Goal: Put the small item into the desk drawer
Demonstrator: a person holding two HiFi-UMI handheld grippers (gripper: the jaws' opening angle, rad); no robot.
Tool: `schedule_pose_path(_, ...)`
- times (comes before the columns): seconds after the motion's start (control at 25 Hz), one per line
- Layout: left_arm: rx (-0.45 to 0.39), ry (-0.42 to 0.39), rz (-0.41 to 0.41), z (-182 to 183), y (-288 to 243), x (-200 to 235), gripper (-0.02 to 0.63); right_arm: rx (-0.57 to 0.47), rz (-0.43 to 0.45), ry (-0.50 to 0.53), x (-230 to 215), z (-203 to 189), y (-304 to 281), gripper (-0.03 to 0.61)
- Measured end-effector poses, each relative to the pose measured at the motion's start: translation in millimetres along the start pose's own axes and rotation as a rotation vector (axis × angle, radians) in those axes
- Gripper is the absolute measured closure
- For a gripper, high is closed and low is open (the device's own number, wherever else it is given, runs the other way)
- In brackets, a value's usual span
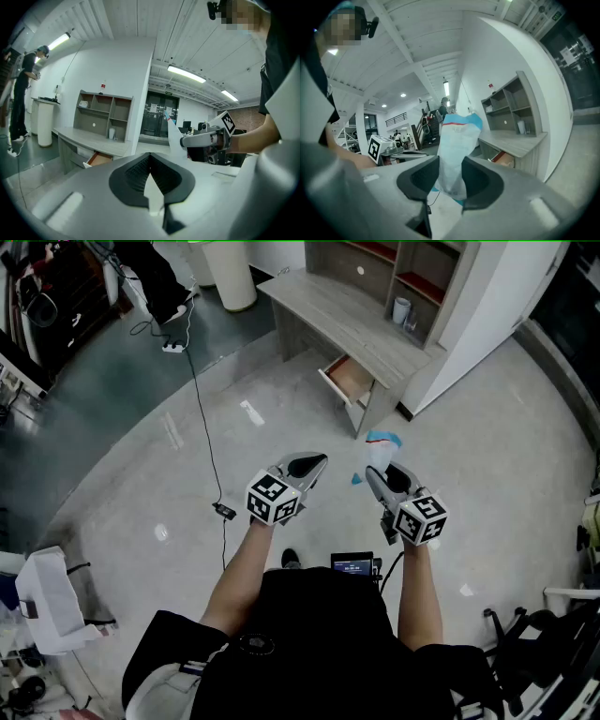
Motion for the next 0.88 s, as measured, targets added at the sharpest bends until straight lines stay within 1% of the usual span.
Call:
schedule_pose_path(0.52, 0.006, 0.000, -0.011, -2, -6, -8, 0.612, 0.013, 0.006, 0.009, 0, -2, 6, 0.428)
schedule_pose_path(0.68, 0.008, 0.003, -0.010, -4, -9, -13, 0.612, 0.015, 0.021, 0.021, -1, -2, 10, 0.428)
schedule_pose_path(0.88, 0.024, 0.012, -0.020, -9, -16, -20, 0.612, 0.014, 0.019, 0.005, -8, -3, 17, 0.428)
Point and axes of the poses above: the fingertips, and each gripper's own axes: y backward along the fingers, x to its left, z out of its top, the point moved 7 cm from there along y, backward along the fingers, and after that the axes turned 7 degrees about -x, right-handed, at the moved point
